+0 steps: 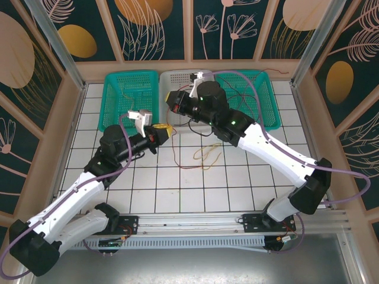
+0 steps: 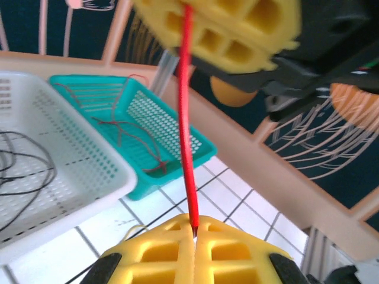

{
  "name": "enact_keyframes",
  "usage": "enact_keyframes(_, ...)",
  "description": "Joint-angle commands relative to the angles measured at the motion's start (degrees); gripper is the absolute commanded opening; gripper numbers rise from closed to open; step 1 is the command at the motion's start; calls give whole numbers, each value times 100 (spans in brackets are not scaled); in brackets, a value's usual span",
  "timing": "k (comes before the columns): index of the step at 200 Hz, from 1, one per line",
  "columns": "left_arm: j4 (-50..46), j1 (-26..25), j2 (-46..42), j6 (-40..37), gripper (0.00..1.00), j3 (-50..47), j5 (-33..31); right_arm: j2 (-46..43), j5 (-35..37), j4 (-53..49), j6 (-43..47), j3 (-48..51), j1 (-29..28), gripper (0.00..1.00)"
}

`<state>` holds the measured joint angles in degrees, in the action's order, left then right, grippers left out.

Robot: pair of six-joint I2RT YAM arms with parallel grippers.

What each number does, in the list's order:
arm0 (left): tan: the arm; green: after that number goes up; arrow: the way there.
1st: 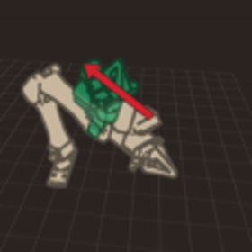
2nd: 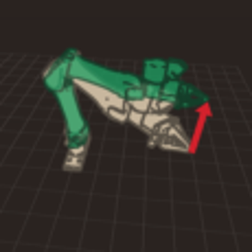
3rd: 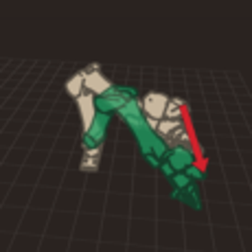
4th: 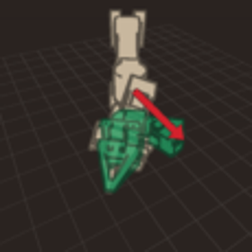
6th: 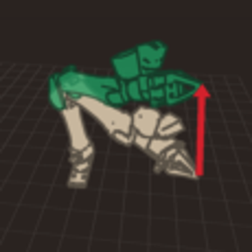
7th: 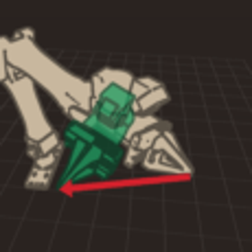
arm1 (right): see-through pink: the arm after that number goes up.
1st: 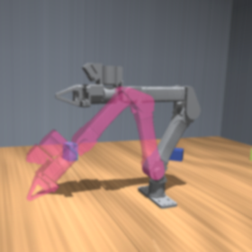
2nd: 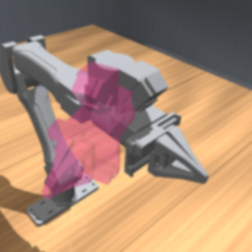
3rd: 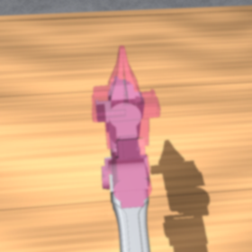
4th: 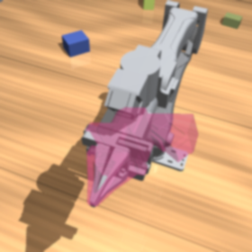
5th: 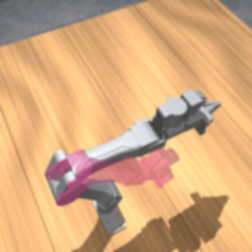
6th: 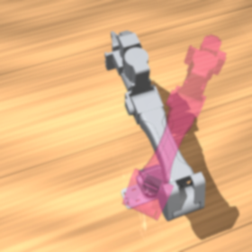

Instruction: Untangle the cables

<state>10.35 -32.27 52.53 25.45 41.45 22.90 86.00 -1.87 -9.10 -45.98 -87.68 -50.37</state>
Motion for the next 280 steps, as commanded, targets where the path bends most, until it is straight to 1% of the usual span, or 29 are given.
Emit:
enact_keyframes(1,-953,-25,105,-482,0,415,-623,97,740,-1239,1091,-547,-63,0)
enact_keyframes(12,-1209,-25,212,-620,0,539,-619,120,1045,-1618,1377,-753,-128,0)
enact_keyframes(24,-1355,-25,343,-736,0,628,-447,113,1185,-1829,1617,-891,-202,0)
enact_keyframes(44,-1365,-61,562,-805,0,772,138,90,1218,-1835,1884,-1053,-362,0)
enact_keyframes(71,-1373,-257,844,-952,0,987,283,152,974,-1800,1958,-1380,-457,0)
enact_keyframes(120,-1832,-344,1109,-1339,0,1356,77,277,1148,-2187,2128,-1994,-658,0)
enact_keyframes(140,-1905,-350,1141,-1313,0,1370,-21,272,1174,-2311,2188,-2161,-658,0)
enact_keyframes(162,-1676,-344,975,-1120,0,1241,-285,286,1348,-2458,2306,-2305,-663,0)
enact_keyframes(190,-1649,-342,668,-1138,0,1246,-391,463,2039,-3052,2575,-2567,-660,0)
enact_keyframes(219,-1803,-345,607,-1198,0,1354,-198,743,3132,-3772,2746,-2694,-694,0)
enact_keyframes(234,-1811,-347,626,-1180,0,1357,-85,865,3521,-4011,2761,-2746,-703,0)
enact_keyframes(247,-1753,-349,635,-1126,0,1333,-6,860,3539,-3980,2799,-2740,-703,0)
enact_keyframes(275,-1647,-349,709,-982,0,1327,-66,780,3255,-3670,2926,-2946,-667,0)
enact_keyframes(280,-1619,-347,719,-946,9,1312,-113,789,3160,-3629,2936,-3073,-623,0)
